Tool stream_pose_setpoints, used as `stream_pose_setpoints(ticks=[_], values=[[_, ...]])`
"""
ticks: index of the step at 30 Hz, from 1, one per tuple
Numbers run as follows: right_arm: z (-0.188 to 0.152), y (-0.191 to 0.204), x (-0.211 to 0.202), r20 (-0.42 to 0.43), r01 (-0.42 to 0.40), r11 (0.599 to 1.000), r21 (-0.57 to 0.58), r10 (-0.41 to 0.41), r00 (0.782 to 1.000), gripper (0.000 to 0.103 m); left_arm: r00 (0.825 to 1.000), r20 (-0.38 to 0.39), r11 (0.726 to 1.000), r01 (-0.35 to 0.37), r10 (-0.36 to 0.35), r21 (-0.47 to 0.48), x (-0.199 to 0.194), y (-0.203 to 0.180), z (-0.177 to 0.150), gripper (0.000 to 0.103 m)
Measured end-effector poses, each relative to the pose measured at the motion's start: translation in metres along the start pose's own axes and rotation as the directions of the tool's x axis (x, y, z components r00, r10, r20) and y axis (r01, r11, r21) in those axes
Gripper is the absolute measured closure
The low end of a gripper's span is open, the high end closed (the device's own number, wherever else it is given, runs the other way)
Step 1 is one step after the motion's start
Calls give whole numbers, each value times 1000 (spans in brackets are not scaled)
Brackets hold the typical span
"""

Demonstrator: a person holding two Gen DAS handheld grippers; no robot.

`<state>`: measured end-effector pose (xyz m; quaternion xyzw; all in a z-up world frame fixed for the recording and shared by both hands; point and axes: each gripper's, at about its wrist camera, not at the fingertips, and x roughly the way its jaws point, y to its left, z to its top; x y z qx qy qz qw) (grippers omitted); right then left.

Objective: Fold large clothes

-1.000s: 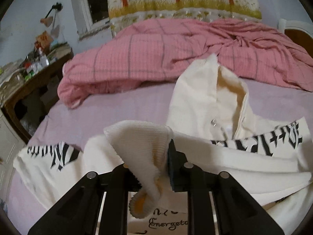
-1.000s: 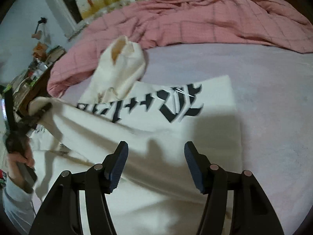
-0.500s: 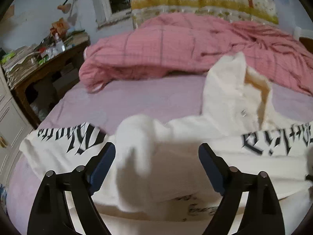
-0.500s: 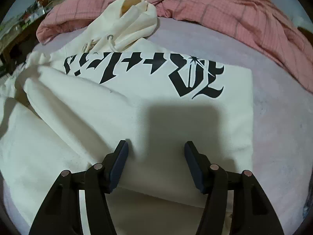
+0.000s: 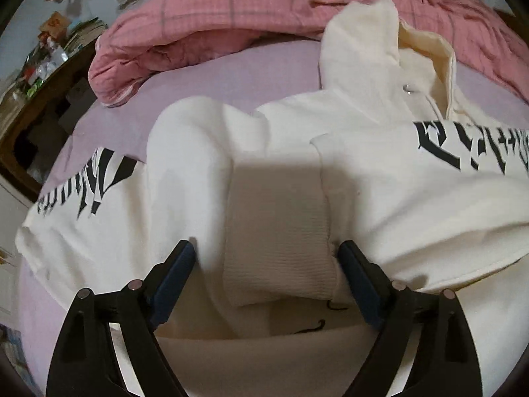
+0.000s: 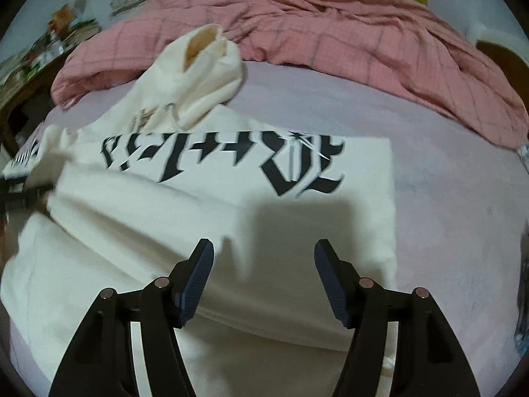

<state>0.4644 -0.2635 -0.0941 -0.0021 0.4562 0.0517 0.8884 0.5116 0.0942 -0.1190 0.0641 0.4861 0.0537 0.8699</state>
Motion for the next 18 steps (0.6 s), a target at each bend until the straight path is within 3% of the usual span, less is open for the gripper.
stream_pose_setpoints(ticks=[3,6,9,12,13,15,18], values=[[1,-11,-4,15,-17,999,47,16,1000,37,1000,10,1000,15,-14,-23,-2,3,-2,14],[2,-20,-5,24,-12,997,79,10,1000,37,990,138,999,38,-37,-5,-22,7,-4,16],[3,-23,-6,29,-9,996,86,7,1000,37,949,301,989,125,-97,-77,-58,35,-10,16],[4,-24,-10,41,4,996,86,-8,999,37,910,408,975,152,-75,-161,-85,79,-17,15],[3,-23,-10,44,7,996,83,-10,999,37,906,419,971,151,-60,-188,-88,96,-18,14],[2,-21,-10,38,5,997,80,-8,999,37,917,399,953,128,-9,-273,-88,136,-23,13],[1,-15,-12,36,-13,998,63,11,999,37,933,360,899,141,20,-415,-74,195,-45,10]])
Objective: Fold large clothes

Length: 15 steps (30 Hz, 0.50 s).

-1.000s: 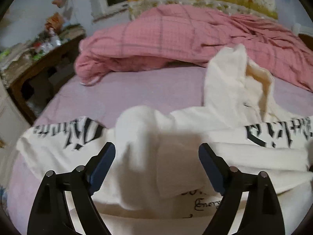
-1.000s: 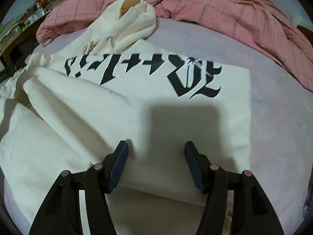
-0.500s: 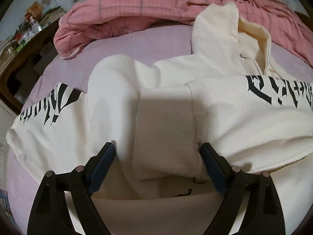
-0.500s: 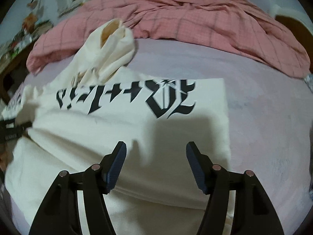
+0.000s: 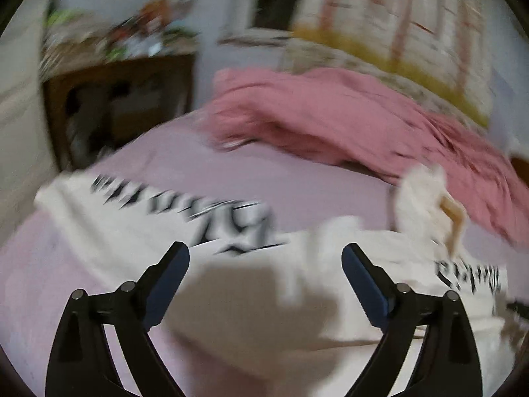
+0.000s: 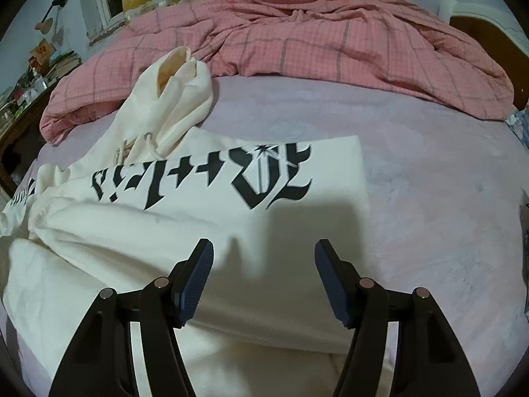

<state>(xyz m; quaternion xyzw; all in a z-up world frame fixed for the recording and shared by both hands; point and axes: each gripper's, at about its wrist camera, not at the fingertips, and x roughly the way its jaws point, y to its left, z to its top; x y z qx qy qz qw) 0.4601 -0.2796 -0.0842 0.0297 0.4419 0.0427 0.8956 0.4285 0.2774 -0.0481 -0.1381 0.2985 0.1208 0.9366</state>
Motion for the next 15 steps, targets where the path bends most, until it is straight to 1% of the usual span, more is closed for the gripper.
stream_pose_setpoints(ticks=[2,3,4,5,6,7,8,9,10,11,13,14,15], values=[[-1,6,-3,11,10,1000,-28,-10,1000,37,999,-18,995,-45,44,-90,5,42,-3,10],[-1,8,-3,15,15,999,-34,-15,1000,37,997,-16,991,-73,72,-115,7,58,-4,11],[-1,10,-3,15,14,999,-40,-14,1000,37,992,4,982,-128,129,-139,6,75,-7,11],[-2,10,-3,9,-1,999,-40,1,1000,37,979,30,966,-192,200,-174,4,91,-11,12],[-3,10,-2,-2,-24,999,-34,24,1000,37,968,34,946,-234,248,-225,4,107,-16,13],[-3,10,-2,-11,-42,999,-28,41,999,37,974,6,937,-218,228,-273,11,123,-18,16],[-4,11,-2,-20,-68,998,-18,67,998,37,986,-43,929,-165,159,-333,21,141,-22,25],[-4,13,-3,-20,-79,997,-20,79,997,37,991,-76,915,-128,107,-382,31,153,-27,29],[-4,16,-5,-13,-85,996,-33,85,996,37,992,-98,896,-111,75,-430,40,163,-32,33],[-4,18,-7,-5,-81,996,-48,81,997,37,993,-94,881,-106,70,-460,46,171,-36,36],[-5,22,-9,6,-69,995,-65,70,998,37,995,-35,867,-97,91,-489,45,171,-38,39],[-5,22,-10,8,-73,995,-67,74,997,37,996,-8,862,-81,89,-501,47,173,-37,39],[-5,22,-10,6,-77,995,-64,78,997,37,996,-5,855,-75,84,-513,53,178,-36,40]])
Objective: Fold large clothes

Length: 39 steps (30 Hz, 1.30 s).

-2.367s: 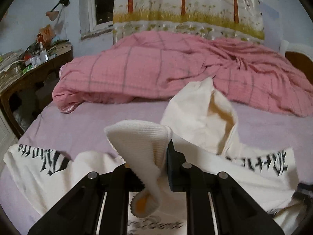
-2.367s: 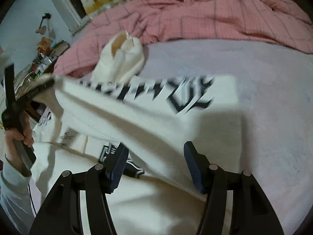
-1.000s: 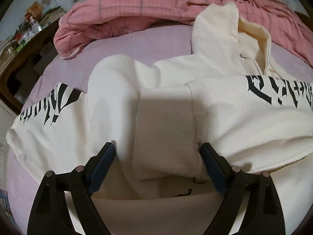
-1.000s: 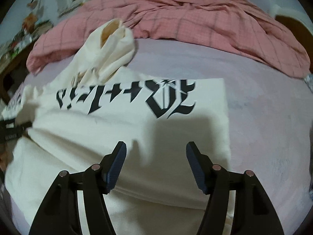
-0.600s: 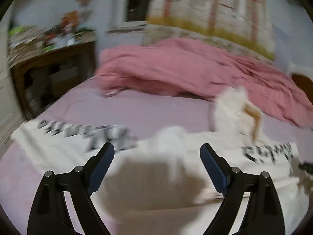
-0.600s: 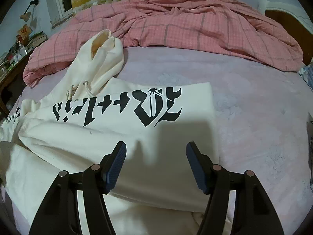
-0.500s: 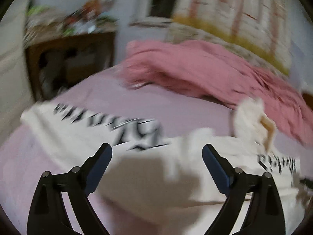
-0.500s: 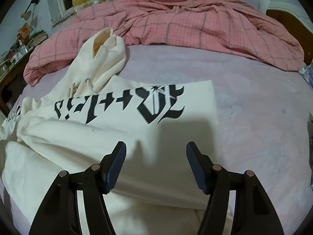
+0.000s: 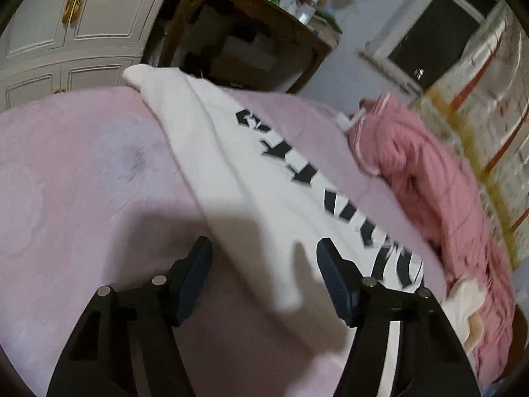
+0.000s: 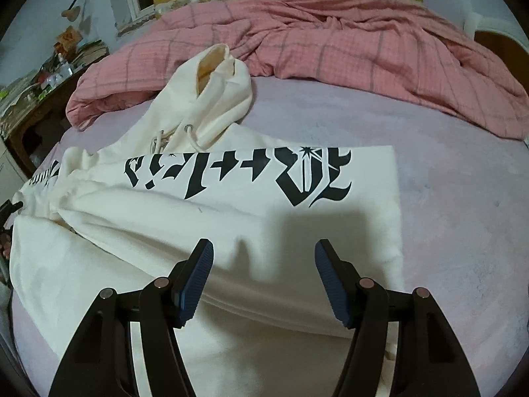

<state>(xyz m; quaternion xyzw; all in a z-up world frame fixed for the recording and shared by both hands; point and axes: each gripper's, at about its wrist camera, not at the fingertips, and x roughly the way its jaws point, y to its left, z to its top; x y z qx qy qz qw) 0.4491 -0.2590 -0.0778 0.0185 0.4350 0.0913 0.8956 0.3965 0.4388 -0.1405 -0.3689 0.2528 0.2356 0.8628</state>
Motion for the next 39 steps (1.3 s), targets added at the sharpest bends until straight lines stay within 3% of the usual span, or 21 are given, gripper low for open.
stream_pose_setpoints(ticks=[1,2,3,4,6,8,12,14,18,21,22,24,26,29,32,33,35,37,39], values=[[0,-1,0,-2,0,1000,3,0,1000,37,1000,-9,1000,-6,6,-23,7,3,3,53],[0,-2,1,-5,7,1000,6,-7,1000,37,1000,-11,999,-20,19,-44,13,4,5,79],[0,-3,1,-5,12,1000,5,-12,1000,37,1000,-19,999,-17,16,-51,18,8,10,92],[0,-4,1,-3,15,1000,4,-15,1000,37,999,-41,999,18,-20,-50,22,7,11,99],[1,-8,-1,6,18,1000,9,-19,1000,37,1000,-4,999,2,-2,34,12,-10,10,99],[2,-14,-1,9,17,1000,23,-17,1000,37,997,74,983,-2,-11,182,-8,-41,8,99],[3,-25,4,-2,55,997,55,-55,998,37,979,195,893,-39,-55,449,-50,-127,-12,99],[4,-27,2,3,59,996,60,-60,998,37,969,211,843,-4,-131,539,-75,-174,-31,99],[5,-25,0,10,46,997,58,-47,999,37,945,146,729,122,-293,674,-125,-252,-73,99],[4,-22,0,7,47,998,50,-48,999,37,932,57,660,210,-359,721,-146,-295,-109,99],[4,-22,0,6,45,998,50,-45,999,37,925,18,647,252,-379,719,-149,-303,-121,99],[4,-22,0,8,45,998,51,-45,999,37,909,-26,662,323,-417,677,-145,-308,-148,99],[4,-21,-1,10,48,998,51,-49,999,37,901,-134,662,397,-412,636,-123,-310,-179,99],[3,-20,-2,12,40,998,50,-41,999,37,916,-200,678,394,-348,621,-85,-302,-217,95],[2,-18,-3,12,47,998,43,-47,999,37,932,-277,672,362,-236,646,-49,-299,-237,79],[2,-18,-3,12,50,998,43,-50,999,37,925,-307,671,373,-222,640,-47,-299,-238,76],[2,-18,-3,11,54,997,46,-55,998,37,915,-304,651,402,-264,644,-57,-296,-242,45],[2,-19,-1,7,61,997,41,-61,998,37,927,-263,637,375,-268,673,-66,-298,-246,36],[2,-19,2,-2,70,997,41,-70,998,37,932,-243,621,360,-267,696,-72,-299,-251,35]])
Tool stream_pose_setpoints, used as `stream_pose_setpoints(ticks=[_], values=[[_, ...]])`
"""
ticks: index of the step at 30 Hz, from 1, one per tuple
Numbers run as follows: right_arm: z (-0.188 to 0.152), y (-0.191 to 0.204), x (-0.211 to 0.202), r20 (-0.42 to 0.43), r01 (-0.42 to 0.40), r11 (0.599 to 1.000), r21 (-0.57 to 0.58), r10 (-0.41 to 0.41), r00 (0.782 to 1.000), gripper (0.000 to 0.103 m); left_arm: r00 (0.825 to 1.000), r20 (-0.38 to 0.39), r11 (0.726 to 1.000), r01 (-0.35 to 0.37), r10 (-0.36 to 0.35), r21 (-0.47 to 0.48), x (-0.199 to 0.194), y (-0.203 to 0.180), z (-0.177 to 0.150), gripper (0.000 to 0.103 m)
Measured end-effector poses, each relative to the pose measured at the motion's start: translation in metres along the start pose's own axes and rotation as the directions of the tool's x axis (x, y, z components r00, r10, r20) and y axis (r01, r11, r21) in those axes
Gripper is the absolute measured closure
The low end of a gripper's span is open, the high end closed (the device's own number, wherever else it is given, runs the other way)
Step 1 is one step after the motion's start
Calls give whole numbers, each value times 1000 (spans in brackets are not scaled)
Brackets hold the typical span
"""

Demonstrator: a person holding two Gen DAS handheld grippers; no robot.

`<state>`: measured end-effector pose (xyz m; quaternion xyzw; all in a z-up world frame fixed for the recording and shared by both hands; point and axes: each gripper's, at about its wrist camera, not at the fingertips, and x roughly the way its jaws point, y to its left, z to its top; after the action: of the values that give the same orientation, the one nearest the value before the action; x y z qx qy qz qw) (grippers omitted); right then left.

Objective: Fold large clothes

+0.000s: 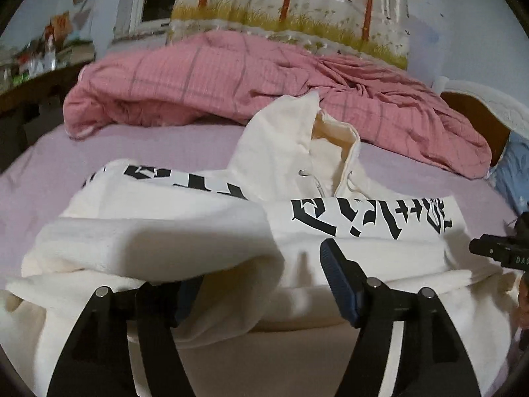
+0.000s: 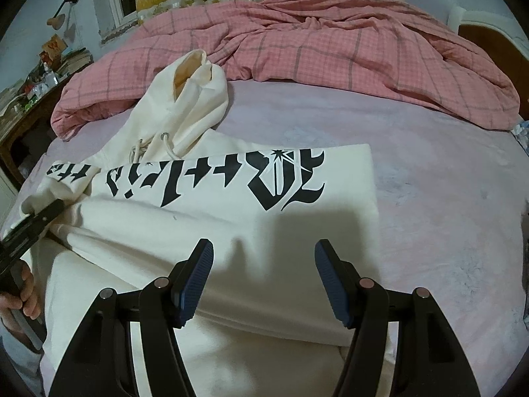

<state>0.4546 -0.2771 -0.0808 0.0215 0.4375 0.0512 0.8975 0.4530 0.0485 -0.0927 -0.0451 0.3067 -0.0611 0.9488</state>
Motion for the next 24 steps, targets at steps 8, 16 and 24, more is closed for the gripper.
stream_pose_setpoints(ticks=[8,16,24], values=[[-3,5,11,-15,22,1000,-3,-22,1000,37,987,122,989,113,-100,-98,-35,32,16,28],[-3,8,7,-8,33,999,-15,-34,999,37,977,208,968,105,-57,-229,-90,90,29,24],[-2,5,8,-11,39,999,-15,-40,999,37,992,111,896,0,54,-443,-71,153,19,20]])
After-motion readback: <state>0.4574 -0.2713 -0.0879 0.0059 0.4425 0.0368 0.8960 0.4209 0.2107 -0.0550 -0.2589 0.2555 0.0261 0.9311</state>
